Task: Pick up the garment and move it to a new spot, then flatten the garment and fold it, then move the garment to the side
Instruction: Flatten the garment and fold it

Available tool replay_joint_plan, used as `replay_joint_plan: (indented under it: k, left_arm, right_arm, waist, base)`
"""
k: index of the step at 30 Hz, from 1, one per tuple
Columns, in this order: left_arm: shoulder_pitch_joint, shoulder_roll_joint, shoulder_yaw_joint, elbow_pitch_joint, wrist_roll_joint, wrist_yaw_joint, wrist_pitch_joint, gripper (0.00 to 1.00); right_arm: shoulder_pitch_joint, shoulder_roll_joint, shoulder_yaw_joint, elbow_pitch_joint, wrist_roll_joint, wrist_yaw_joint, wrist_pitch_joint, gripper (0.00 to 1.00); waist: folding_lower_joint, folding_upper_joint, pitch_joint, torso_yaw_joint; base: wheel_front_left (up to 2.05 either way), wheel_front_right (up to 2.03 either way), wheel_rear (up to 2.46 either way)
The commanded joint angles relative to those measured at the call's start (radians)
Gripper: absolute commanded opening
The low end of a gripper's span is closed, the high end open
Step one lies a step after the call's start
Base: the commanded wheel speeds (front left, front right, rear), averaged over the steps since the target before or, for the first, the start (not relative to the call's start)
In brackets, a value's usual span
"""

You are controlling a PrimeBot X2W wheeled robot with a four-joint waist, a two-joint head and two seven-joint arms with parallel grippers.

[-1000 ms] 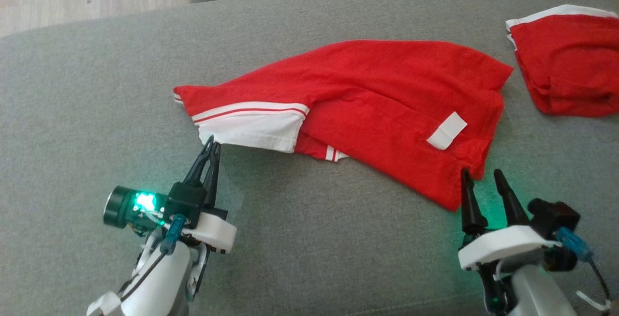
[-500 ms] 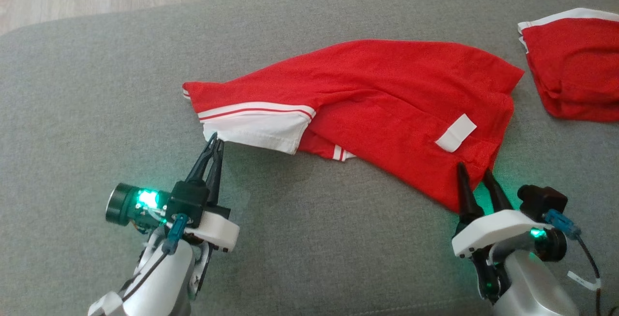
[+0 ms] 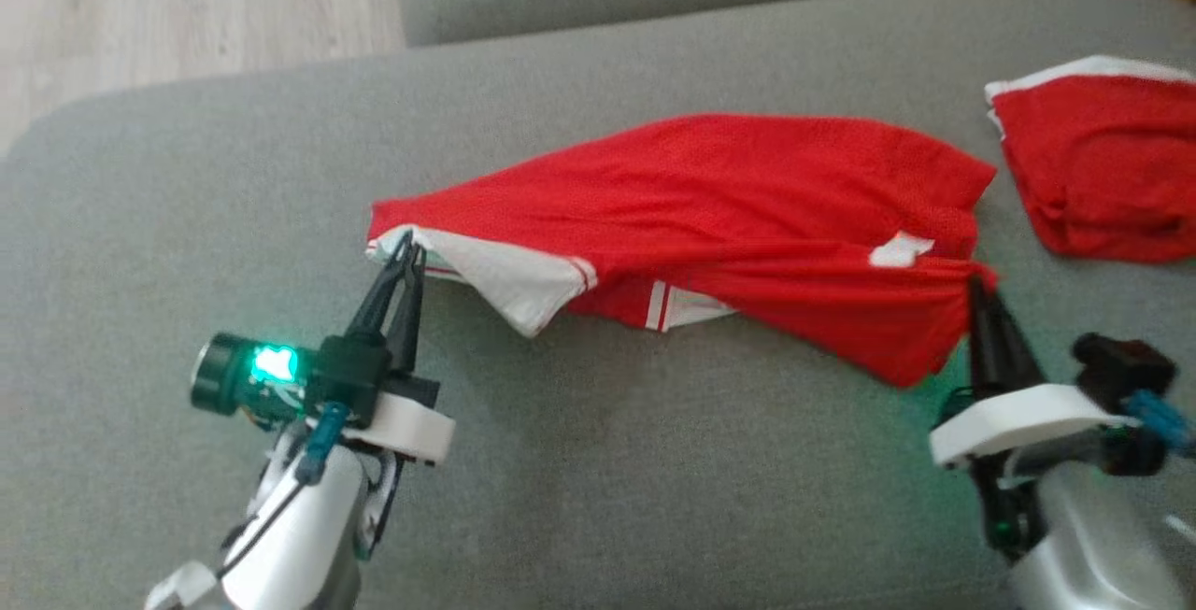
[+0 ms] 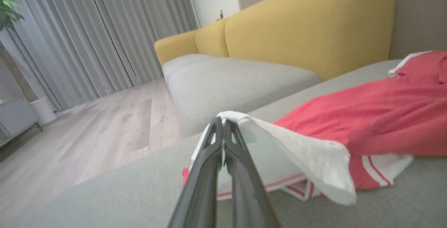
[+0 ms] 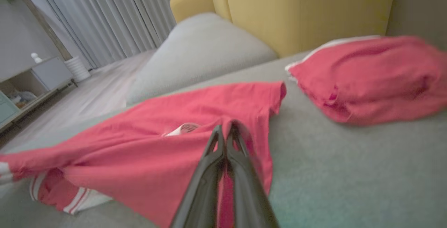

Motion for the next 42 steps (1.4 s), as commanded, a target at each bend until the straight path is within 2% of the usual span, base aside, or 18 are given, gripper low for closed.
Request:
replay_joint_plan:
  k: [1,7,12,16,19,23,28,32,37,42]
  left_arm:
    - [-0.032,0.031,0.048,-0.059,0.007,-0.008,-0.008,0.00]
    - [-0.131,0.097,0.083,-0.191,0.008,-0.061,-0.008,0.00]
    - [-0.302,0.164,0.100,-0.298,0.013,-0.132,0.020,0.00]
    - [-0.469,0.170,0.110,-0.364,-0.014,-0.181,0.085,0.00]
    - [-0.594,0.168,0.093,-0.339,-0.021,-0.211,0.117,0.00]
    - [-0.737,0.184,0.027,-0.220,-0.011,-0.240,0.117,0.00]
    - [-0.874,0.219,-0.039,-0.015,-0.005,-0.250,0.115,0.00]
    - [-0.975,0.263,-0.046,0.128,0.002,-0.251,0.080,0.00]
    - [-1.117,0.268,-0.024,0.204,0.006,-0.237,0.017,0.00]
    - [-1.177,0.263,-0.009,0.207,-0.004,-0.232,-0.003,0.00]
  right_arm:
    - [0.007,-0.031,0.007,-0.068,-0.013,0.007,-0.004,0.00]
    - [0.007,-0.160,-0.031,-0.295,-0.035,0.007,0.004,0.00]
    - [-0.043,-0.280,-0.075,-0.549,-0.075,0.007,0.118,0.00]
    - [-0.116,-0.369,-0.112,-0.726,-0.118,0.007,0.221,0.00]
    - [-0.191,-0.421,-0.105,-0.761,-0.168,0.007,0.267,0.00]
    - [-0.313,-0.436,-0.019,-0.668,-0.158,0.007,0.290,0.00]
    - [-0.497,-0.435,0.112,-0.442,-0.085,0.007,0.297,0.00]
    - [-0.662,-0.402,0.205,-0.283,-0.053,0.007,0.244,0.00]
    - [-0.864,-0.373,0.229,-0.120,-0.062,0.007,0.125,0.00]
    - [-0.966,-0.369,0.251,-0.024,-0.094,0.007,0.050,0.00]
  waist:
    - [0.0000,0.0000,-0.052,0.003]
    - [0.0000,0.0000,-0.146,0.008]
    - [0.0000,0.0000,-0.192,0.011]
    - [0.0000,0.0000,-0.194,0.020]
    - [0.0000,0.0000,-0.177,0.027]
    - [0.0000,0.0000,-0.134,0.031]
    - [0.0000,0.0000,-0.036,0.044]
    - [0.0000,0.0000,0.055,0.037]
    - [0.0000,0.0000,0.151,0.045]
    - [0.0000,0.0000,0.207,0.060]
  base:
    - [0.00,0.00,0.00]
    - [0.00,0.00,0.00]
    - [0.00,0.00,0.00]
    - [0.00,0.00,0.00]
    - [0.00,0.00,0.00]
    - [0.00,0.00,0.00]
    - [0.00,0.00,0.00]
    - [0.00,0.00,0.00]
    - [0.00,0.00,0.00]
    - [0.00,0.00,0.00]
